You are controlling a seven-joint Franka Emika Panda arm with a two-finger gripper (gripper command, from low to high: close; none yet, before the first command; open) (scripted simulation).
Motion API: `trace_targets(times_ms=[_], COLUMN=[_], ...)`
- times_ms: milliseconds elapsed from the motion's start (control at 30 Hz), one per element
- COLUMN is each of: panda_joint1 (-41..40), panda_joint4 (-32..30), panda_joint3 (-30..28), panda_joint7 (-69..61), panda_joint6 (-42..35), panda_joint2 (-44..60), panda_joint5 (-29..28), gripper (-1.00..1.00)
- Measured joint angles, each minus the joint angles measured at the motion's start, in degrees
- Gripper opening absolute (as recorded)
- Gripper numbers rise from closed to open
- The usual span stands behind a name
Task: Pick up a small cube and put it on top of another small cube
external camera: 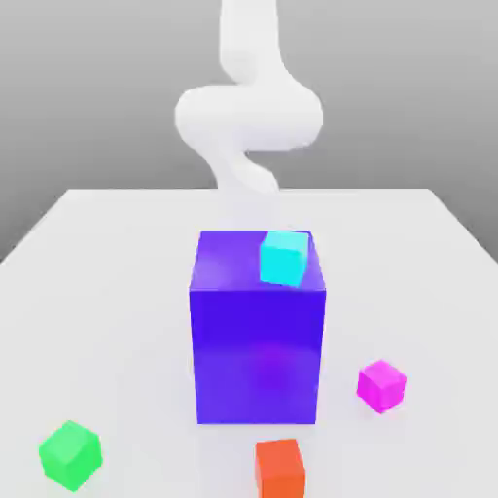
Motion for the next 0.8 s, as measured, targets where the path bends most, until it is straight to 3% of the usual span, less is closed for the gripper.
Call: trace_targets(times_ms=[400,800], panda_joint1=[15.8,27.5], panda_joint4=[-8.8,-17.4], panda_joint3=[-5.8,-7.4], panda_joint7=[-30.4,-61.5], panda_joint6=[9.9,19.7], panda_joint2=[15.8,31.5], panda_joint5=[1.5,4.5], gripper=[0.00,0.00])
